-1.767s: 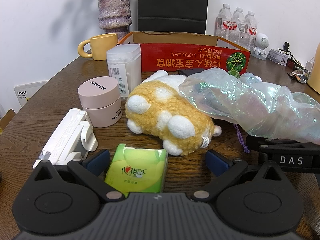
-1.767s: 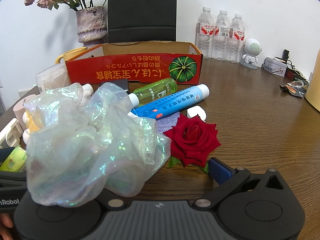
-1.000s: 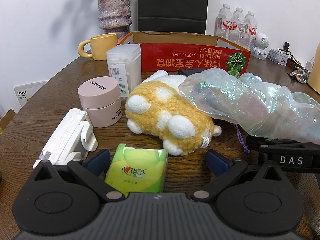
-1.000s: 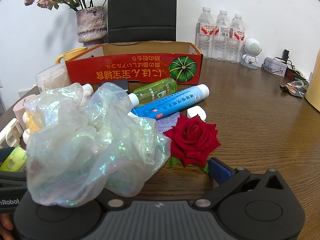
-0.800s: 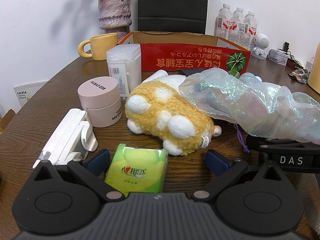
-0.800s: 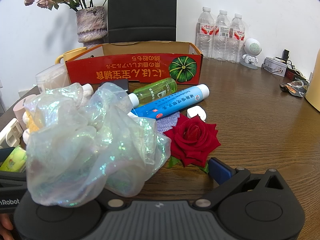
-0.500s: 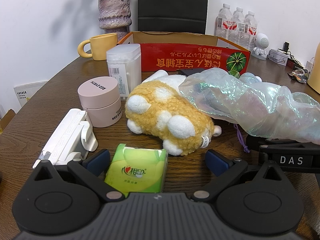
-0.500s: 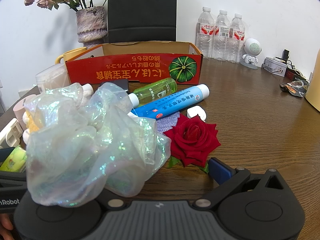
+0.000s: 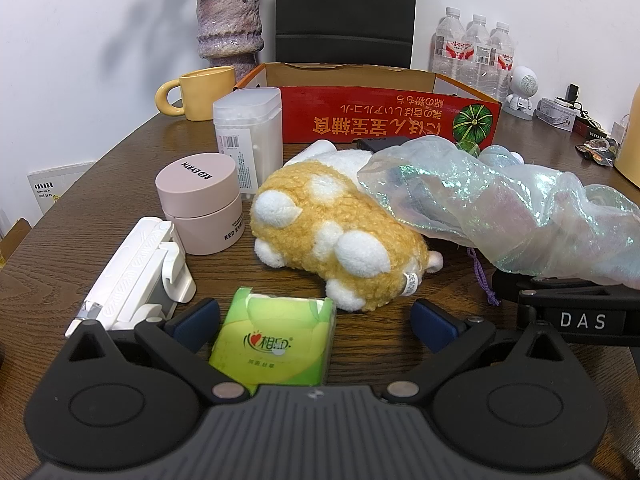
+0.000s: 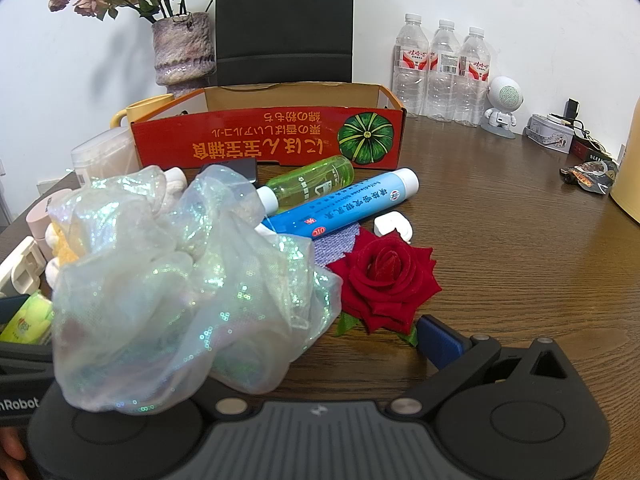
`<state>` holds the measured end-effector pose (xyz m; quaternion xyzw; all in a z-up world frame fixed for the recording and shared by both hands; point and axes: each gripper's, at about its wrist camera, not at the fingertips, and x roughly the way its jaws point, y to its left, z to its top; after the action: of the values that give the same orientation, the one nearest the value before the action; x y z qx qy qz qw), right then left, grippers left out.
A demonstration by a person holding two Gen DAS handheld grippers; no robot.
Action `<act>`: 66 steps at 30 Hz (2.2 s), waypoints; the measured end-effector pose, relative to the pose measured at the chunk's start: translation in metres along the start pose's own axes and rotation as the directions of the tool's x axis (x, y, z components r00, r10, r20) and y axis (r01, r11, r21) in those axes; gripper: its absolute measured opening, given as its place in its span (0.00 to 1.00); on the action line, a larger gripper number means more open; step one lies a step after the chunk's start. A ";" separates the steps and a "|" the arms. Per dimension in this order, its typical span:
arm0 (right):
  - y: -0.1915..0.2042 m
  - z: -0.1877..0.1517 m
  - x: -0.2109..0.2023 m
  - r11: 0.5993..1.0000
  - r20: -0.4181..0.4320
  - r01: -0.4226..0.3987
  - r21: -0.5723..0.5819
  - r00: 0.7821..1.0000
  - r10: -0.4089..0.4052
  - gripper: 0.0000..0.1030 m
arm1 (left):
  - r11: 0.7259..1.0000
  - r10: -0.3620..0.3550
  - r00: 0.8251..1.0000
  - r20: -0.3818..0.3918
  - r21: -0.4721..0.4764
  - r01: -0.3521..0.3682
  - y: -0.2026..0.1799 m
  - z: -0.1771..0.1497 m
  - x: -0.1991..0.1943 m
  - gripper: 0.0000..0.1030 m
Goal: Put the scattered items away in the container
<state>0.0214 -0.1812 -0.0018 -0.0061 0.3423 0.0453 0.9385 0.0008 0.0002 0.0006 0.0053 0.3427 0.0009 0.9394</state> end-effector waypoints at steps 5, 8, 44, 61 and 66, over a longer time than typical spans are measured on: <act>0.000 0.000 0.000 1.000 0.000 0.000 0.000 1.000 0.000 1.00 | 1.000 0.000 1.000 0.000 0.000 0.000 0.000 0.000 0.000 1.00; 0.000 0.000 0.000 1.000 0.000 0.000 0.000 1.000 0.000 1.00 | 1.000 0.000 1.000 0.000 0.000 0.000 0.000 0.000 0.000 1.00; 0.000 0.000 0.000 1.000 0.000 0.000 0.000 1.000 0.000 1.00 | 1.000 0.000 1.000 0.000 0.000 0.000 0.000 0.001 0.001 1.00; 0.000 0.000 0.000 1.000 0.000 0.000 0.000 1.000 0.000 1.00 | 1.000 0.000 1.000 0.000 0.000 0.000 -0.001 -0.003 -0.001 1.00; 0.000 0.000 0.000 1.000 0.000 0.000 0.000 1.000 0.000 1.00 | 1.000 0.000 1.000 0.000 0.000 0.000 -0.001 -0.004 -0.001 1.00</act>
<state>0.0214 -0.1811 -0.0019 -0.0060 0.3423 0.0451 0.9385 -0.0028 -0.0009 -0.0015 0.0054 0.3429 0.0009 0.9394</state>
